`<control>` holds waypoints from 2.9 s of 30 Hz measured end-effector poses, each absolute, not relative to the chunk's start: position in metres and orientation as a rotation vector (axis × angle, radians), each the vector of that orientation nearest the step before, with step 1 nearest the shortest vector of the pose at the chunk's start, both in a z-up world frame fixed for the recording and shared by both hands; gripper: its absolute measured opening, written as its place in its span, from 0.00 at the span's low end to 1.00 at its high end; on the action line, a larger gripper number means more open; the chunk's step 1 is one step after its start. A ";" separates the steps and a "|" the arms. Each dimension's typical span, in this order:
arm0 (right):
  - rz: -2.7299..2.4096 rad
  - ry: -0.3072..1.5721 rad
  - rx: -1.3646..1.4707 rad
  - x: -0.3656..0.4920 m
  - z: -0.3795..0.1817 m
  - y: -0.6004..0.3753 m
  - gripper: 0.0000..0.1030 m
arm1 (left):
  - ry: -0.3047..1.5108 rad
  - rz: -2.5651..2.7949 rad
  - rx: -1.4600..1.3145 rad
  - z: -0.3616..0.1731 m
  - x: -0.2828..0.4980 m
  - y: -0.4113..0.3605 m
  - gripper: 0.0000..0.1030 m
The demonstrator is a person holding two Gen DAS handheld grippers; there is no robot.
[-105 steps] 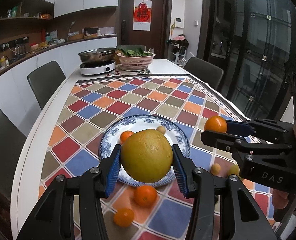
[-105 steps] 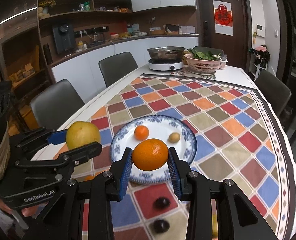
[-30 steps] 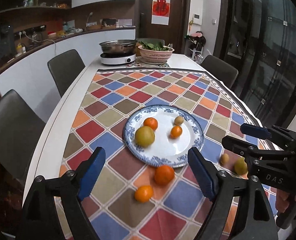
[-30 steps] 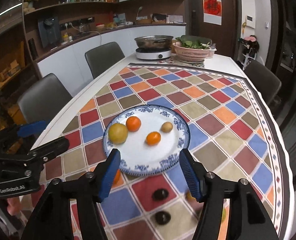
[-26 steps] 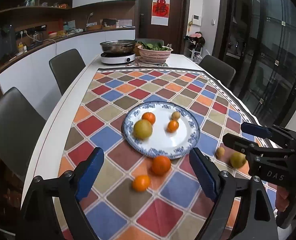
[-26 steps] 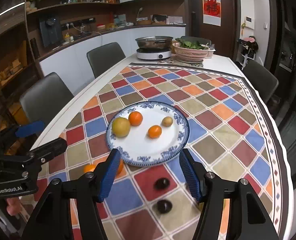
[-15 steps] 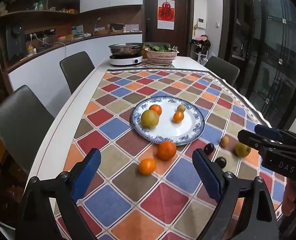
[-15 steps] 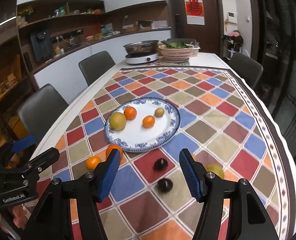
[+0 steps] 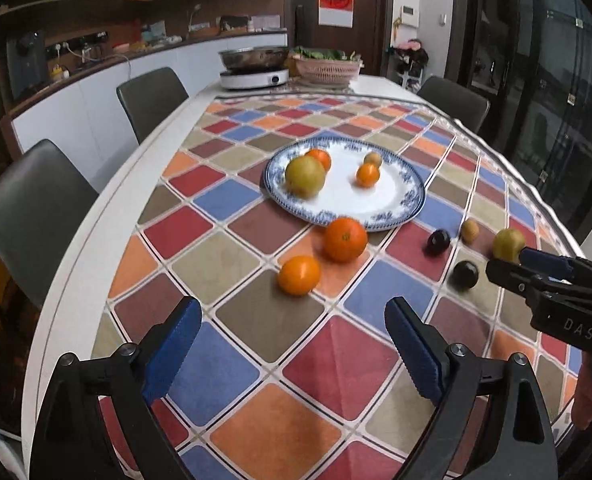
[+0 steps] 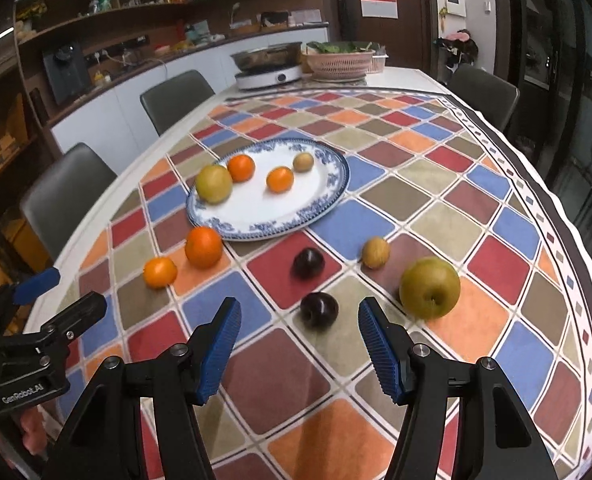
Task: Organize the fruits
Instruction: 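Withdraw both open tools from the plate toward the remaining fruits, then grasp the orange with the left tool while the right tool grasps a dark plum, then carry the orange and plum onto the white plate and open both tools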
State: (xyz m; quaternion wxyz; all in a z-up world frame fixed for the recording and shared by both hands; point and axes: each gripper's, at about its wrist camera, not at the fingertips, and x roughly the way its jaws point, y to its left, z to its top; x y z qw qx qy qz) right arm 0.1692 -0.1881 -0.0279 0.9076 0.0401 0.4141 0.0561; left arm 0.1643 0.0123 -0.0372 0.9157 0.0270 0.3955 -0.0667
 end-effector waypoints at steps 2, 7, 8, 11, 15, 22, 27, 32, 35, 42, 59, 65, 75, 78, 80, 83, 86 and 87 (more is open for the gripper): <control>0.112 0.871 0.081 0.172 -0.033 -0.188 0.60 | 0.834 -0.136 0.059 -0.044 0.170 0.013 0.91; 0.102 0.911 0.070 0.182 -0.046 -0.187 0.60 | 0.865 -0.130 0.096 -0.058 0.184 0.011 0.91; 0.101 0.916 0.067 0.184 -0.049 -0.186 0.60 | 0.868 -0.132 0.102 -0.061 0.187 0.011 0.91; 0.095 0.936 0.062 0.189 -0.055 -0.186 0.60 | 0.879 -0.134 0.122 -0.066 0.195 0.009 0.91; 0.083 0.956 0.060 0.196 -0.063 -0.188 0.59 | 0.886 -0.142 0.134 -0.072 0.208 0.007 0.91; 0.071 0.986 0.062 0.207 -0.073 -0.190 0.50 | 0.887 -0.150 0.119 -0.080 0.228 0.005 0.83; 0.078 0.997 0.063 0.210 -0.078 -0.190 0.44 | 0.906 -0.161 0.103 -0.087 0.233 0.003 0.60; 0.090 1.006 0.074 0.212 -0.081 -0.191 0.37 | 0.945 -0.192 0.081 -0.095 0.237 0.000 0.37; 0.102 1.004 0.074 0.212 -0.081 -0.190 0.30 | 0.952 -0.212 0.062 -0.095 0.237 -0.001 0.34; 0.117 0.999 0.076 0.211 -0.079 -0.188 0.30 | 0.941 -0.231 0.060 -0.088 0.231 -0.002 0.34; 0.199 0.882 0.078 0.191 -0.037 -0.185 0.30 | 0.859 -0.287 0.029 -0.044 0.198 -0.006 0.34; 0.232 0.831 0.071 0.182 -0.016 -0.183 0.30 | 0.805 -0.309 0.030 -0.021 0.187 -0.008 0.34; 0.302 0.759 0.060 0.181 0.018 -0.178 0.30 | 0.715 -0.339 0.050 0.016 0.185 -0.016 0.34; 0.315 0.740 0.053 0.186 0.027 -0.178 0.30 | 0.697 -0.349 0.051 0.025 0.189 -0.018 0.34; 0.324 0.729 0.047 0.189 0.033 -0.177 0.30 | 0.684 -0.354 0.053 0.030 0.193 -0.020 0.34; 0.335 0.713 0.033 0.196 0.041 -0.177 0.30 | 0.672 -0.360 0.051 0.037 0.201 -0.021 0.34; 0.343 0.698 0.024 0.206 0.050 -0.178 0.30 | 0.659 -0.364 0.055 0.044 0.209 -0.024 0.34; 0.345 0.695 0.022 0.208 0.052 -0.178 0.30 | 0.654 -0.364 0.058 0.045 0.211 -0.025 0.34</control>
